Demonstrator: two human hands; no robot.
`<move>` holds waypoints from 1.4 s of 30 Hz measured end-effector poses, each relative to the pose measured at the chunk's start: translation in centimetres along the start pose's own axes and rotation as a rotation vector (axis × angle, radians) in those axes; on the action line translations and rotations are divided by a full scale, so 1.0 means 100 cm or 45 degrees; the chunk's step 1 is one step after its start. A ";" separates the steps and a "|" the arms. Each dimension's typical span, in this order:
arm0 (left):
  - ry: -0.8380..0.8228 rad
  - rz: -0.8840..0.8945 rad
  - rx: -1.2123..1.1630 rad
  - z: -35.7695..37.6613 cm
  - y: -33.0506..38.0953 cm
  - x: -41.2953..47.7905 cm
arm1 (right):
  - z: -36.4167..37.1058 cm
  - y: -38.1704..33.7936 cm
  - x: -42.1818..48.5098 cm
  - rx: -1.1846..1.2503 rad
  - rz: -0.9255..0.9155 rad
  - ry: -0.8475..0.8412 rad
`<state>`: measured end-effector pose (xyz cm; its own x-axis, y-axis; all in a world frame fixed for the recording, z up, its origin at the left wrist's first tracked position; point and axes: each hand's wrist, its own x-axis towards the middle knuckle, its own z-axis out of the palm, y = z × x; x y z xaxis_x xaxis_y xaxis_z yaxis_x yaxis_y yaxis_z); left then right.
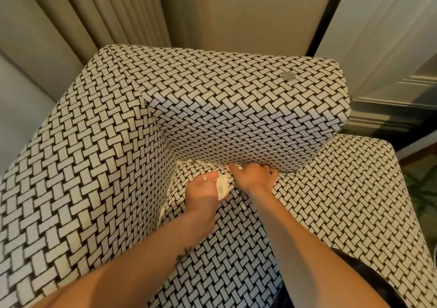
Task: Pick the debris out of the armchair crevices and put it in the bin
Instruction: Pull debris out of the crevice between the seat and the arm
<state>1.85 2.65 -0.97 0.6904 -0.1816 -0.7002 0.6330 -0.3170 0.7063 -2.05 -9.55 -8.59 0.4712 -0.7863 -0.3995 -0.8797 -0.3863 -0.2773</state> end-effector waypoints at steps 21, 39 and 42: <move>-0.069 0.027 0.002 0.002 -0.001 -0.006 | 0.012 0.008 -0.001 0.119 -0.052 0.148; -0.229 -0.023 0.044 -0.002 -0.005 -0.003 | 0.000 0.031 -0.018 0.830 -0.169 -0.006; -0.244 -0.028 0.043 -0.002 -0.006 -0.002 | 0.003 0.034 -0.017 0.924 -0.189 0.004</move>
<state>1.40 3.09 -1.20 0.5951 -0.3474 -0.7247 0.6330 -0.3530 0.6890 -5.81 -9.34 -9.08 0.5805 -0.7526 -0.3108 -0.5430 -0.0733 -0.8366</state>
